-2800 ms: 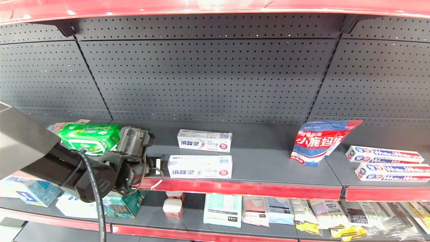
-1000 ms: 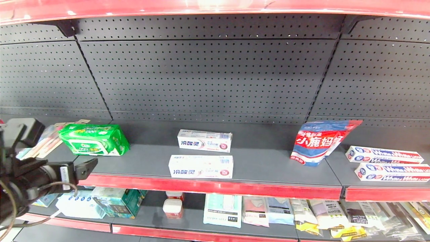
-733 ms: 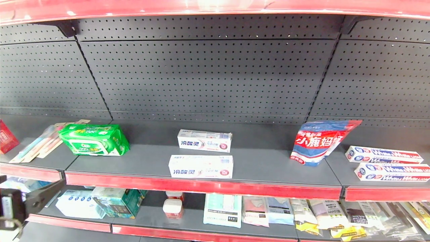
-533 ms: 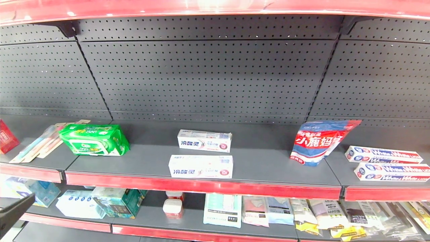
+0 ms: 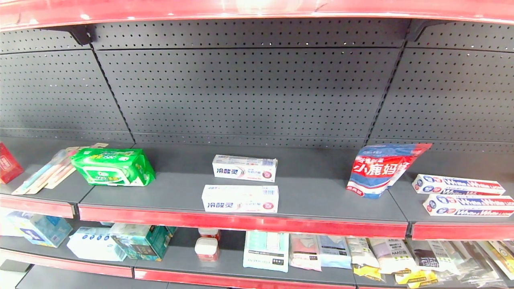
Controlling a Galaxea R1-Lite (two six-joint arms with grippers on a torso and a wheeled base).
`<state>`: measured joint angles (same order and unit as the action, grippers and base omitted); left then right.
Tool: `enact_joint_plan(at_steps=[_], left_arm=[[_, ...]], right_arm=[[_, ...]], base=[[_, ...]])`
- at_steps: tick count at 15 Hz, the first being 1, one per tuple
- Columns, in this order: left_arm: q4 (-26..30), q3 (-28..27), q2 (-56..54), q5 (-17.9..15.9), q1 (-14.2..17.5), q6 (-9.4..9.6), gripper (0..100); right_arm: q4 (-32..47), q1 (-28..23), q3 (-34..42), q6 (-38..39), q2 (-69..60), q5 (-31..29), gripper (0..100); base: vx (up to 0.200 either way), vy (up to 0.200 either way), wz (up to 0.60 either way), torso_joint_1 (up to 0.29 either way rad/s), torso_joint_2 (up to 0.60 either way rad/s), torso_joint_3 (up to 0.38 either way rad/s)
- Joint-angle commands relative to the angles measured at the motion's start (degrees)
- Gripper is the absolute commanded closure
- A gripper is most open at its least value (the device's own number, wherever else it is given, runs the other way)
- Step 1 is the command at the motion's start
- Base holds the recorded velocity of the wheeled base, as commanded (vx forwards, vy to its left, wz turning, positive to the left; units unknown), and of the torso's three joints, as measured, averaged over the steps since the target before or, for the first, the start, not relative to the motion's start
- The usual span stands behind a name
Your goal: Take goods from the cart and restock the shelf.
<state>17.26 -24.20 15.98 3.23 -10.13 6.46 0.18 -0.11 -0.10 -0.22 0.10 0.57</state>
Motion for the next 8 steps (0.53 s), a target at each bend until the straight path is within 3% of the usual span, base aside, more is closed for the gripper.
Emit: enact_joint_plan(at_steps=[1, 2, 3, 4, 6, 7, 8], left_arm=[[-0.5, 0.6, 0.0, -0.7, 0.0, -0.84, 0], [-0.5, 0.6, 0.3, -0.8, 0.0, -0.92, 0], [-4.2, 0.3, 7.4, -5.6, 0.0, -2.07, 0], [-12.9, 0.2, 17.1, -8.7, 0.0, -2.24, 0], [-31.5, -0.1, 36.4, -8.8, 0.0, -6.20, 0], [-35.9, -0.1, 40.6, -8.5, 0.0, -6.72, 0], [-47.1, 0.8, 52.2, -7.0, -1.1, -7.34, 0]], right_arm=[[0.0, 0.0, 0.1, 0.0, 0.1, 0.0, 0], [0.0, 0.0, 0.1, 0.0, 0.1, 0.0, 0], [0.0, 0.0, 0.0, 0.0, 0.1, 0.0, 0], [0.0, 0.0, 0.0, 0.0, 0.1, 0.0, 0], [0.0, 0.0, 0.0, 0.0, 0.0, 0.0, 0], [0.0, 0.0, 0.0, 0.0, 0.1, 0.0, 0], [0.0, 0.0, 0.0, 0.0, 0.1, 0.0, 0]], base=[[0.000, 0.000, 0.00, 0.000, 0.00, 0.000], [0.000, 0.000, 0.00, 0.000, 0.00, 0.000], [0.000, 0.000, 0.00, 0.000, 0.00, 0.000], [0.000, 0.000, 0.00, 0.000, 0.00, 0.000], [0.000, 0.000, 0.00, 0.000, 0.00, 0.000], [0.000, 0.000, 0.00, 0.000, 0.00, 0.000], [0.000, 0.000, 0.00, 0.000, 0.00, 0.000]])
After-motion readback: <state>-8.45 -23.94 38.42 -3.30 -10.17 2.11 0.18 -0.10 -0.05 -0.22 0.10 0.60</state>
